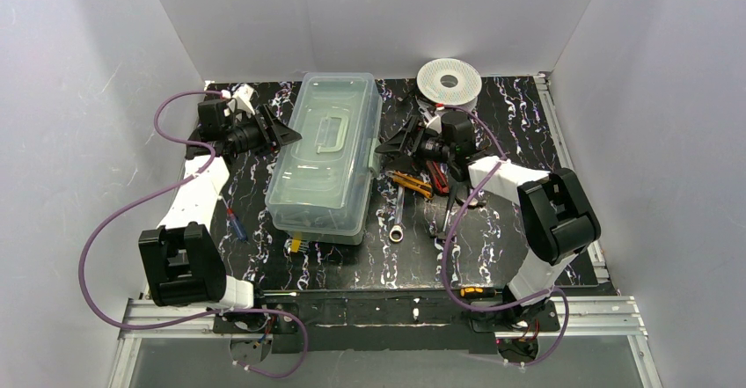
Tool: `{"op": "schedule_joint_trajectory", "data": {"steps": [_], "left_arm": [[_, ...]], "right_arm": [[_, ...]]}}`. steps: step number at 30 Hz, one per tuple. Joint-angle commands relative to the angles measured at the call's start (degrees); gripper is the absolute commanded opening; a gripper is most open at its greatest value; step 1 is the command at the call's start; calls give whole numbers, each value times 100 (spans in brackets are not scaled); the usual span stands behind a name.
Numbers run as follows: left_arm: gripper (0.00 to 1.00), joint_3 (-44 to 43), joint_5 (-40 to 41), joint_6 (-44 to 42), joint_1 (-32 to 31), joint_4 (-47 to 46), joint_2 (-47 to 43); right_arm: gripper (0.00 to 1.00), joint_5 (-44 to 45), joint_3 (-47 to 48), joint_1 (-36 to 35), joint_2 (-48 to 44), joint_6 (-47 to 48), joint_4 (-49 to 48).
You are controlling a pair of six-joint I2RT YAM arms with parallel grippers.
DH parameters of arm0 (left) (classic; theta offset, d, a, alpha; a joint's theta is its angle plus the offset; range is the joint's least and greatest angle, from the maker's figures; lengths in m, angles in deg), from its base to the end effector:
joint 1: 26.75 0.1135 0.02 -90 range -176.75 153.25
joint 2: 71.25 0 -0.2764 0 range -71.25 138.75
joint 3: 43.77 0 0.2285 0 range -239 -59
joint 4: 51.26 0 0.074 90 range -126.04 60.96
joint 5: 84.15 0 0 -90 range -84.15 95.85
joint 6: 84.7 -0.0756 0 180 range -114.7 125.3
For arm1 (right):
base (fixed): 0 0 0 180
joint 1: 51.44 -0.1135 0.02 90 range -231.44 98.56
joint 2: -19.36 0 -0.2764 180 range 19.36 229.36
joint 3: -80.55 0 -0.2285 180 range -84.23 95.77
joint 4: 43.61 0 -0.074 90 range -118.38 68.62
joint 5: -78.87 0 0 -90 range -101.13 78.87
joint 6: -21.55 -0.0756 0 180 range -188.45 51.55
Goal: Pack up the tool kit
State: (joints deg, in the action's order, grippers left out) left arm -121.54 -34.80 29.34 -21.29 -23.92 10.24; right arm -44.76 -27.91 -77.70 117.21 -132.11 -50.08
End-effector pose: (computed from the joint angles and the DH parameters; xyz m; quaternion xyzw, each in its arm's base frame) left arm 0.3229 -0.0186 0.3043 -0.0426 0.8330 -0.3729 0.4065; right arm 0.3325 0.2107 0.2396 0.0937 0.7953 0.5563 0.2220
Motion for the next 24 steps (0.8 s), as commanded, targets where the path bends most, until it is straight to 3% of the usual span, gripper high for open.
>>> {"op": "schedule_joint_trajectory", "data": {"steps": [1,5,11,14,24], "left_arm": [[35,531,30,-139,-112,1569,269],[35,547,15,-127,-113,1553,240],[36,541,-30,-118,-114,1525,228],[36,550,-56,-114,-109,1515,232],[36,556,-40,-127,-114,1523,170]], "right_arm": [[86,-179,-45,33,-242,7,-314],[86,-181,-7,42,-87,-112,-332],[88,-572,-70,5,587,-1044,-1931],[89,-659,67,-94,866,-1307,-2257],[89,-145,-307,41,137,-298,-1068]]}}
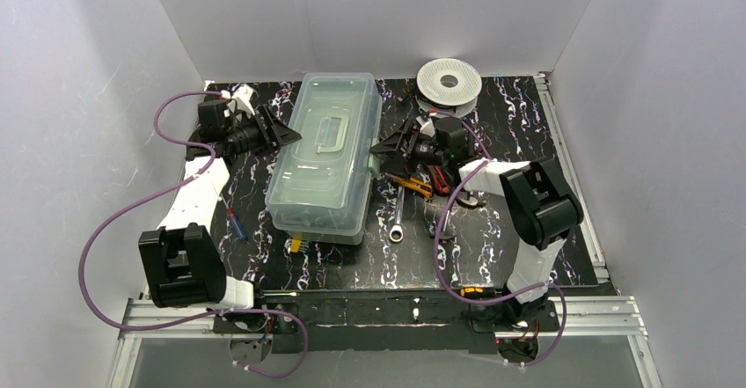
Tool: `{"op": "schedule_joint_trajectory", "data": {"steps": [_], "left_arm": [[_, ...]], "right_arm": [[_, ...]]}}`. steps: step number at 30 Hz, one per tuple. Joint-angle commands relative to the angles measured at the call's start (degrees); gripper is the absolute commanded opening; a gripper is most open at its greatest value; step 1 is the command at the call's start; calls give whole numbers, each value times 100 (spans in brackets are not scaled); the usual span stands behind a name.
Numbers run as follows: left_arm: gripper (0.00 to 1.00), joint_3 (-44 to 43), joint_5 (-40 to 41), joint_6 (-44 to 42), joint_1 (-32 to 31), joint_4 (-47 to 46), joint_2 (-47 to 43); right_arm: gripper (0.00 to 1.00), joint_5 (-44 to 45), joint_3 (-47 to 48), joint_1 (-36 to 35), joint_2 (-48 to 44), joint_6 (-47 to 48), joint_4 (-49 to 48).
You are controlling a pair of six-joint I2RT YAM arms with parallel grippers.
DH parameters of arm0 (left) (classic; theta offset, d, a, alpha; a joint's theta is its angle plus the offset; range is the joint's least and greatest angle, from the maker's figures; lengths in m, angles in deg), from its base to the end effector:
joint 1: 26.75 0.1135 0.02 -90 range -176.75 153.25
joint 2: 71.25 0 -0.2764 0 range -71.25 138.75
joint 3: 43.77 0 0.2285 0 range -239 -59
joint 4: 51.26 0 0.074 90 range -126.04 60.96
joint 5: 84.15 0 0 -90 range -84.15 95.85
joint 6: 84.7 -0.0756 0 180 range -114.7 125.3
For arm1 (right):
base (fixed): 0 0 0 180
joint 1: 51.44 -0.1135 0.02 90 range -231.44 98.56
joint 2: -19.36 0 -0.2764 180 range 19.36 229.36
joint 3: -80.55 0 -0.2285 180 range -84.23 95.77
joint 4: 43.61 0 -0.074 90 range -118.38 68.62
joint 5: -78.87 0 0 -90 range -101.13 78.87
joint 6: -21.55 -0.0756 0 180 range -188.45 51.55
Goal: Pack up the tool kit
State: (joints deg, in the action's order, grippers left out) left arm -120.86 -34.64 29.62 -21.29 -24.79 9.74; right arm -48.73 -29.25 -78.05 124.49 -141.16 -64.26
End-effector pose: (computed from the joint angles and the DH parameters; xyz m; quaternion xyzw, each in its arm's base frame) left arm 0.3214 -0.0186 0.3045 -0.0429 0.8309 -0.3726 0.4110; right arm 0.3452 0.2245 0.2165 0.1106 0.7652 0.6075 0.1822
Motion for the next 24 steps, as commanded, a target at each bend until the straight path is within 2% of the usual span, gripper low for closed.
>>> {"op": "schedule_joint_trajectory", "data": {"steps": [1,10,18,24], "left_arm": [[36,483,-56,-155,-110,1609,220],[37,510,-71,-138,-114,1553,171],[37,516,-99,-129,-107,1530,189],[37,514,-104,-129,-115,1530,200]], "right_arm": [[89,310,-246,111,-668,676,383],[89,301,-626,191,-338,464,-175],[90,-139,-446,38,533,-683,-2324],[89,-225,-243,-182,843,-1373,-3232]]}}
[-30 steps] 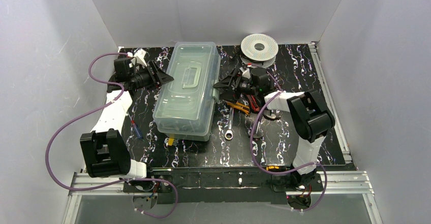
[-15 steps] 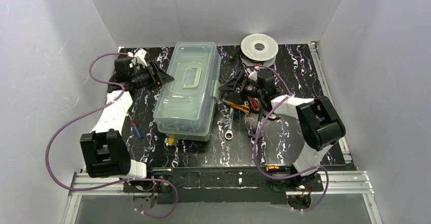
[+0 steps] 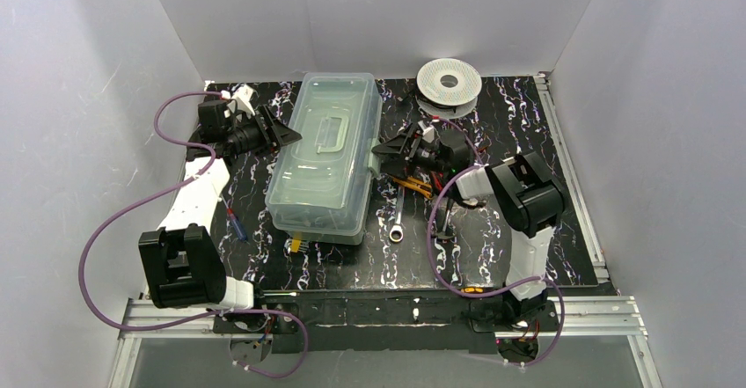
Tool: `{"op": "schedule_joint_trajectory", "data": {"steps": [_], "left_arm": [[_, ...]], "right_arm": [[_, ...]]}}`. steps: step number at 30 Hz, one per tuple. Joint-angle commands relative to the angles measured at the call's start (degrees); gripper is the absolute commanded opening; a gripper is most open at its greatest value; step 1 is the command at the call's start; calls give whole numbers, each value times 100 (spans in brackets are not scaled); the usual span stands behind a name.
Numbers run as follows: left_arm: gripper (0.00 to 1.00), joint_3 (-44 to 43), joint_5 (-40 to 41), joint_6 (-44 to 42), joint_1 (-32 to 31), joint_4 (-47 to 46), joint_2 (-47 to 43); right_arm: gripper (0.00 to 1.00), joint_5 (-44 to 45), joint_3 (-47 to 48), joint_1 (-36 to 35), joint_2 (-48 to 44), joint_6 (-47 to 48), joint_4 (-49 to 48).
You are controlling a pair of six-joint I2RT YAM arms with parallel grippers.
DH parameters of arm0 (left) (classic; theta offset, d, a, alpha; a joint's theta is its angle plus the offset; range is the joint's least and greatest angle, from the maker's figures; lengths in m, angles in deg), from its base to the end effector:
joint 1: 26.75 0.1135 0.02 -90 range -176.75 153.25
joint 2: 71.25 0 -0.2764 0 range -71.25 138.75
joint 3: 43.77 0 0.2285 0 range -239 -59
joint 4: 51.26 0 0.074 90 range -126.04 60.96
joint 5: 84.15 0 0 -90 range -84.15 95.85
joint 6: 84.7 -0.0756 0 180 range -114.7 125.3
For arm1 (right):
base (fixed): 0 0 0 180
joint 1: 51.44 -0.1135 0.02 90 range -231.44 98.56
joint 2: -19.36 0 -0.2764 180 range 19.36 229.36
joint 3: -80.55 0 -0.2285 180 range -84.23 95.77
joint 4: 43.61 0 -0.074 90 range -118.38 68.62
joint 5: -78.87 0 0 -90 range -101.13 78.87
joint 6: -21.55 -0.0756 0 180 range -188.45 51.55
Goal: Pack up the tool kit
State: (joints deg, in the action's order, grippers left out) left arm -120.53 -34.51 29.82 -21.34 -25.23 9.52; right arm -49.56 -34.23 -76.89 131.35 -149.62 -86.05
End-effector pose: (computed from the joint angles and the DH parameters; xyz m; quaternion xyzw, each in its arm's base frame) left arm 0.3207 -0.0188 0.3045 -0.0434 0.8300 -0.3725 0.4129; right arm 0.3526 0.2198 0.1932 0.1258 0.7168 0.6590 0.1901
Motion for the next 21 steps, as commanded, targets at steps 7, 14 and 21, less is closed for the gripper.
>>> {"op": "schedule_joint_trajectory", "data": {"steps": [7,14,21], "left_arm": [[37,490,-106,-149,-108,1573,193],[37,497,-82,-157,-107,1581,153],[38,499,84,-183,-162,1591,8]], "right_arm": [[86,-170,133,-305,-144,-748,-1282],[85,-257,183,-274,-575,-537,-698],[83,-311,293,-251,-752,-267,167]]}}
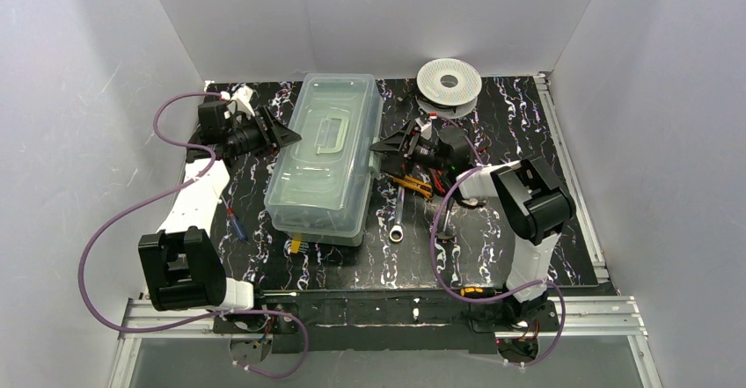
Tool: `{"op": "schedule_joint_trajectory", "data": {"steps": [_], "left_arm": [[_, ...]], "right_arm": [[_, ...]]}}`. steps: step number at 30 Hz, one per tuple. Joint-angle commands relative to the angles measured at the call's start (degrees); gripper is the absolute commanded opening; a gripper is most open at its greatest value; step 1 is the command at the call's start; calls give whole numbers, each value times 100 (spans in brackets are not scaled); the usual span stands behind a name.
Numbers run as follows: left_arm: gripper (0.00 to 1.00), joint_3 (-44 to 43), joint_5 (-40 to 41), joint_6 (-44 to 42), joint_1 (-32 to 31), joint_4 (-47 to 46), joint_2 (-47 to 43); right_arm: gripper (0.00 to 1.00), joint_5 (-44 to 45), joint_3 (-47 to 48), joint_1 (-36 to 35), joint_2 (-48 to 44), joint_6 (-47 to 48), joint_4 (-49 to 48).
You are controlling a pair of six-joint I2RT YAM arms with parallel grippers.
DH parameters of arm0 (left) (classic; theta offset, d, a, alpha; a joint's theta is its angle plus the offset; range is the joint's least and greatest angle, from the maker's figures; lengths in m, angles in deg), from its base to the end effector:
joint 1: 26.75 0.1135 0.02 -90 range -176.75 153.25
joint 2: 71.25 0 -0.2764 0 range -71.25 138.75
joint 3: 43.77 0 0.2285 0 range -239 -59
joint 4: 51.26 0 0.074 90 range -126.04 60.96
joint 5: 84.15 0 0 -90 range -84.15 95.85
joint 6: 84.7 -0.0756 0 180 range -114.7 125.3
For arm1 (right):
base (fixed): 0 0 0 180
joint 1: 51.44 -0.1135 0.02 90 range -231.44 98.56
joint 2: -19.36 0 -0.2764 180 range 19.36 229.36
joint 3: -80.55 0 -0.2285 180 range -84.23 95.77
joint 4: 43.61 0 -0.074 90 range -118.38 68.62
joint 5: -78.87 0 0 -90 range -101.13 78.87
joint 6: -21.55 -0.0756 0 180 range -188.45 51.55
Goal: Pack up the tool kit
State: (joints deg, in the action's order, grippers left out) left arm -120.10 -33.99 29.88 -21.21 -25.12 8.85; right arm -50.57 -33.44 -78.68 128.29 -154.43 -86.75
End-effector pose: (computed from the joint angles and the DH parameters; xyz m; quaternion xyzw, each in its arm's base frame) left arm 0.3181 -0.0178 0.3049 -0.0467 0.8302 -0.3687 0.4155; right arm 0.3420 0.2301 0.2199 0.1175 0.6962 0.6879 0.1682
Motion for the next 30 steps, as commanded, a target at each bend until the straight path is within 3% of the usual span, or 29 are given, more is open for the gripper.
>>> {"op": "schedule_joint_trajectory", "data": {"steps": [1,7,16,20,30], "left_arm": [[38,455,55,-190,-196,1580,62],[38,388,489,-339,-630,1627,-195],[37,-52,2386,-955,-2037,2107,-662],[37,-122,2494,-1049,-2209,2139,-564],[38,-117,2149,-981,-2011,2059,-424]], "right_arm": [[83,-197,208,-59,-459,253,319],[80,-381,392,-6,-357,419,792],[83,-785,359,360,80,718,916],[83,-756,120,752,276,1315,1463],[83,29,51,1134,-612,2878,3651]]}}
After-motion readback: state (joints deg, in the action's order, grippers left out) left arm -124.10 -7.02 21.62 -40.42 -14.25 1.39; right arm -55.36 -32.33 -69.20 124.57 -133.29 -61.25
